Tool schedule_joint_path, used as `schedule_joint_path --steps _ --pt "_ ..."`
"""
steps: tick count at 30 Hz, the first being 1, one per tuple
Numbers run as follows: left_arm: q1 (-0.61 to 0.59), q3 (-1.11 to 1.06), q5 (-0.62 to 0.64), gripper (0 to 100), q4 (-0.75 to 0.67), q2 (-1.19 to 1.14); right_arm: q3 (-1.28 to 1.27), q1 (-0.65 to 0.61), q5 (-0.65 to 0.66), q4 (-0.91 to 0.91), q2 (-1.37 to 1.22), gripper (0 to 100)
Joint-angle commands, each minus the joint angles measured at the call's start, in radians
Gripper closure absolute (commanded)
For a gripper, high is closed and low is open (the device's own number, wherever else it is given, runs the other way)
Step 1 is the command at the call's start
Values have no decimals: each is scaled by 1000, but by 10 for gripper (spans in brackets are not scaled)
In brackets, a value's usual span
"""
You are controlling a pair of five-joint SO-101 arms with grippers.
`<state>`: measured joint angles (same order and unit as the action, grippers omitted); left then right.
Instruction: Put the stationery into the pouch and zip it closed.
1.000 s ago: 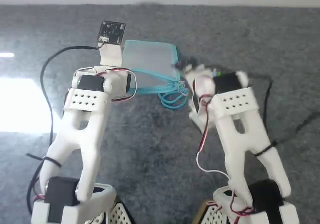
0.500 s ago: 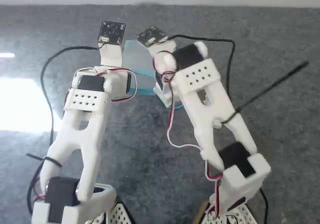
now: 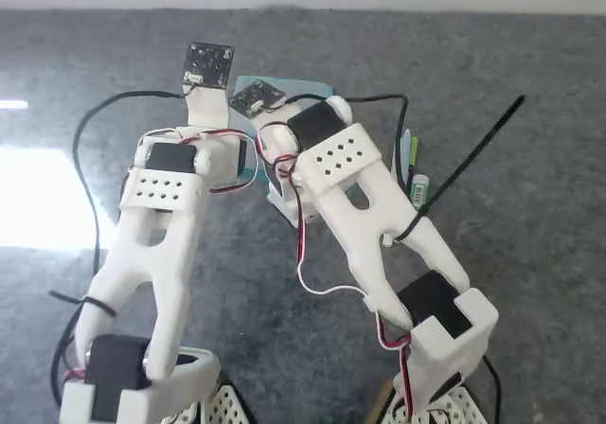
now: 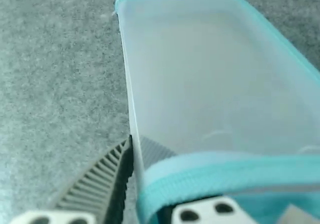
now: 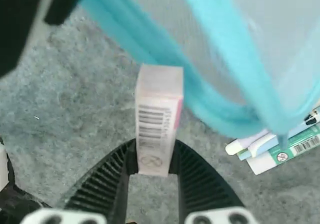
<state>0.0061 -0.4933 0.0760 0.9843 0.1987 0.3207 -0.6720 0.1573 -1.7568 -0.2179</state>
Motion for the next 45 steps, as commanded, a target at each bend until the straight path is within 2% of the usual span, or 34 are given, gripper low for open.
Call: schedule_joint_path --steps 1,7,16,23,30,41,45 --pt "-9 -1 21 990 28 -20 6 13 -32 -35 79 991" --pt "5 -2 3 990 29 -18 109 54 -37 -39 27 991" --pt "23 -30 20 990 5 -9 138 19 -40 -41 -42 991" --pt "31 -33 -5 990 5 -17 147 97 -49 -41 -41 991" --pt "98 -64 -9 990 2 -18 261 127 -54 -44 -41 991" --pt "97 -65 -9 990 -12 -18 269 139 -51 -47 25 991" --pt "97 -65 -9 990 -15 -18 160 90 -9 -47 45 991"
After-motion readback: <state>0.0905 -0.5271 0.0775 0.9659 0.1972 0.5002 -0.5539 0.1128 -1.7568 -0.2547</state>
